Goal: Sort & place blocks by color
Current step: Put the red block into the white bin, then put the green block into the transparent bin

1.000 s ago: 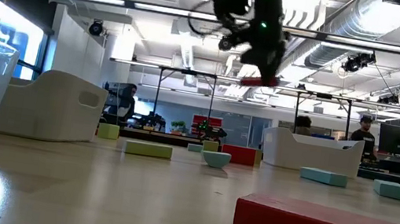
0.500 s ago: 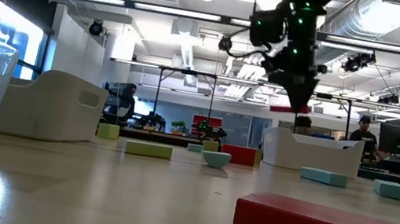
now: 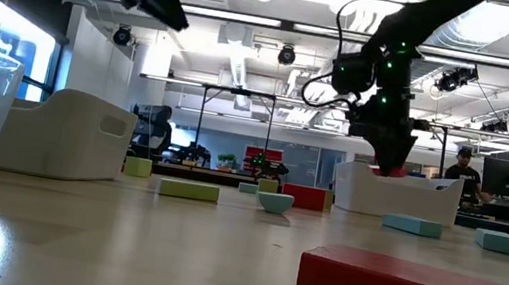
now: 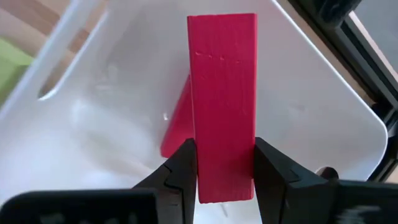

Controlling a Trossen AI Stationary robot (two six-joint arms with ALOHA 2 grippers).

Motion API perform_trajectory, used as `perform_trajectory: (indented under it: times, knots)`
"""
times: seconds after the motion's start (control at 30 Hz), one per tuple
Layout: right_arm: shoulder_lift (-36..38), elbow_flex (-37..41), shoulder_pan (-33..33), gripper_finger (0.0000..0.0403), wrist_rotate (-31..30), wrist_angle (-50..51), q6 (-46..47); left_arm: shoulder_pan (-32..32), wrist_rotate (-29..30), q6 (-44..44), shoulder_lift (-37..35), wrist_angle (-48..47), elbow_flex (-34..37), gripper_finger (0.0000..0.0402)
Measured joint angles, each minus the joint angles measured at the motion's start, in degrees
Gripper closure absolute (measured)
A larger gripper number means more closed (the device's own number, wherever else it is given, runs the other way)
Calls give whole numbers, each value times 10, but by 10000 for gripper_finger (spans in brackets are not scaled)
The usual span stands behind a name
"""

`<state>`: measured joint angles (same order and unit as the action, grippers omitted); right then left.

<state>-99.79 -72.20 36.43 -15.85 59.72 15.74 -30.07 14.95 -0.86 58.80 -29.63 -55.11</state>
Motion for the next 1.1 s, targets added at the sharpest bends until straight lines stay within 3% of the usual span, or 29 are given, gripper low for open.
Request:
perform_trajectory:
  times: [0.17, 0.47, 1.1]
  knots:
    - [0, 0, 12, 307, 22, -5, -19, -43, -35, -25, 36, -1, 0, 257]
    - [0, 0, 15, 236, 21, -7, -43, -90, -79, -79, 99, -5, 0, 209]
    - [0, 0, 23, 229, 14, -11, -87, -120, -131, -217, 226, -74, 0, 196]
